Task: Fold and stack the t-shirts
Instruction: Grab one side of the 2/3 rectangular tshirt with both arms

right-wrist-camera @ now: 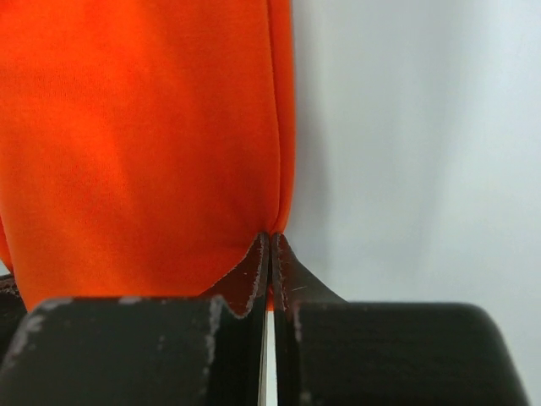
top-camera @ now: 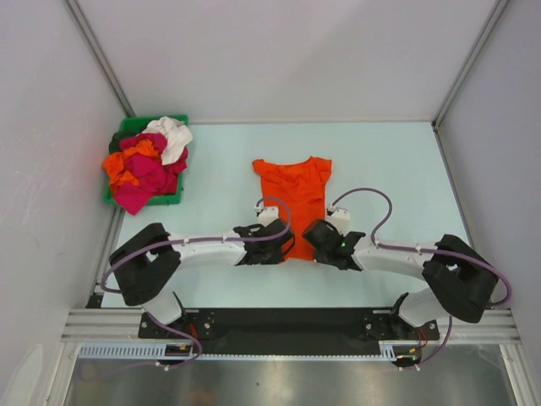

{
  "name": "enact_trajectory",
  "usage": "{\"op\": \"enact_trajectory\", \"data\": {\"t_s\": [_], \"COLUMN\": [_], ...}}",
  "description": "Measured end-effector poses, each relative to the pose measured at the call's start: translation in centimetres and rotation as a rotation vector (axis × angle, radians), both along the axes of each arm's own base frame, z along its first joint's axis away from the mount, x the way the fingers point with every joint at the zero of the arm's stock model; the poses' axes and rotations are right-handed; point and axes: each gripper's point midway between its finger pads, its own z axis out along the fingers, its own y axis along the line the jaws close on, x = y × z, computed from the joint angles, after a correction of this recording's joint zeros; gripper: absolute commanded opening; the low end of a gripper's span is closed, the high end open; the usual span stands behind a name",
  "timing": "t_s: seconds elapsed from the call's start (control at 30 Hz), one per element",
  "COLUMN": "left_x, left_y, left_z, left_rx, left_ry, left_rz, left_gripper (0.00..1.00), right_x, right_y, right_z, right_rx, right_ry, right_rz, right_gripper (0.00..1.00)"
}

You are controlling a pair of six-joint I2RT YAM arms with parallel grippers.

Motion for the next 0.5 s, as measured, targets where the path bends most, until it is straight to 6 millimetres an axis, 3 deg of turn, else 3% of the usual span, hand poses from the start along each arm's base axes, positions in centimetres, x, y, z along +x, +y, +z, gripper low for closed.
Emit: {"op": "enact_trajectory", "data": {"t_s": [0.23, 0.5], "left_x": [-6.0, -10.3], "left_y": [1.0, 3.3], "left_z": [0.0, 0.6], "left_rx": [-0.008, -0.005], "left_ry": [0.035, 0.085], "left_rz": [-0.037, -0.028], "left_gripper": [0.0, 0.0], "right_x": [-6.2, -10.2], "right_y": [-0.4, -1.2], "right_z": [-0.1, -0.1], "right_rx": [0.002, 0.007], "right_ry": [0.051, 0.102], "right_rz": [0.048, 0.042], "right_gripper": [0.0, 0.0]}}
